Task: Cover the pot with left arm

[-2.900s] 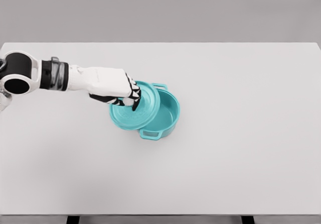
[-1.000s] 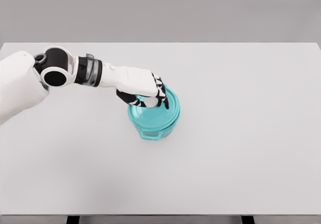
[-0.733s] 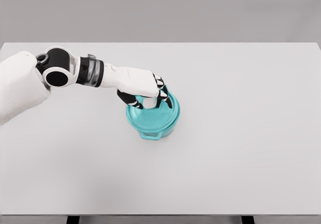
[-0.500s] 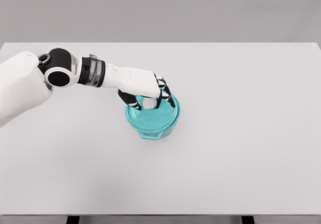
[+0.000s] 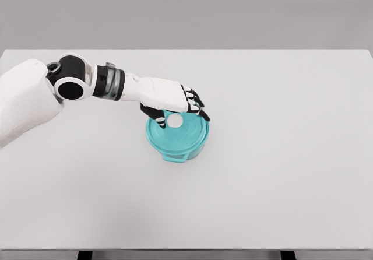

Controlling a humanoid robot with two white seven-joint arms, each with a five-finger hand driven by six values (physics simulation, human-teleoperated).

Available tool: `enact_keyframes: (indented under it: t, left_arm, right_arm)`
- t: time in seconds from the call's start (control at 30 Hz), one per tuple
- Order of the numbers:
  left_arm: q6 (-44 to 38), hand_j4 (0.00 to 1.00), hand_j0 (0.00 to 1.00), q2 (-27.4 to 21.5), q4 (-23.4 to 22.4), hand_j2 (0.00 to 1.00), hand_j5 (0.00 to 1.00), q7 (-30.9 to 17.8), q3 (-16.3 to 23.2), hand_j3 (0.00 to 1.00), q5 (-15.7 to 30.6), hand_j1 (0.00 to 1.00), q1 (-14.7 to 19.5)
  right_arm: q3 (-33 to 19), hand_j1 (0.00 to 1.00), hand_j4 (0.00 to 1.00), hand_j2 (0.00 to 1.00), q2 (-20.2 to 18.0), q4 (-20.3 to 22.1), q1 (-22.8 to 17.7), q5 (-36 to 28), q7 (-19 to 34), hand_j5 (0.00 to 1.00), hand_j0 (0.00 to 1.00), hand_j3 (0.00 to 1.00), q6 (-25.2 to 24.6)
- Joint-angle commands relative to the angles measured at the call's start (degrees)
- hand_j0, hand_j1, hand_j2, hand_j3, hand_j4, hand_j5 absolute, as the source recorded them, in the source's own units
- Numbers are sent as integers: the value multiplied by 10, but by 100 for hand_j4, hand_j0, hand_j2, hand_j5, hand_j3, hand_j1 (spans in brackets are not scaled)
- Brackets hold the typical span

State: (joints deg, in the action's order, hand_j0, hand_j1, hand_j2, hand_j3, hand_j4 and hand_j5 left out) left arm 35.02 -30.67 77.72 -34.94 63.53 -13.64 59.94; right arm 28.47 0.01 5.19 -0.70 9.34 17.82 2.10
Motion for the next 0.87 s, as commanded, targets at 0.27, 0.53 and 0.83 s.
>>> enact_keyframes:
  t: [0.27, 0.53, 0.83]
  left_arm:
    - [0, 100, 100, -5, 1, 100, 100, -1, -2, 100, 4, 100, 5]
    - [0, 100, 100, -63, 8, 100, 100, -1, -2, 100, 37, 100, 33]
    - [0, 100, 100, -180, -50, 100, 100, -1, -5, 100, 55, 100, 40]
  right_arm:
    - [0, 100, 100, 100, 0, 0, 0, 0, 0, 100, 100, 100, 0]
    - [0, 100, 100, 100, 0, 0, 0, 0, 0, 100, 100, 100, 0]
    - [0, 100, 100, 100, 0, 0, 0, 0, 0, 100, 100, 100, 0]
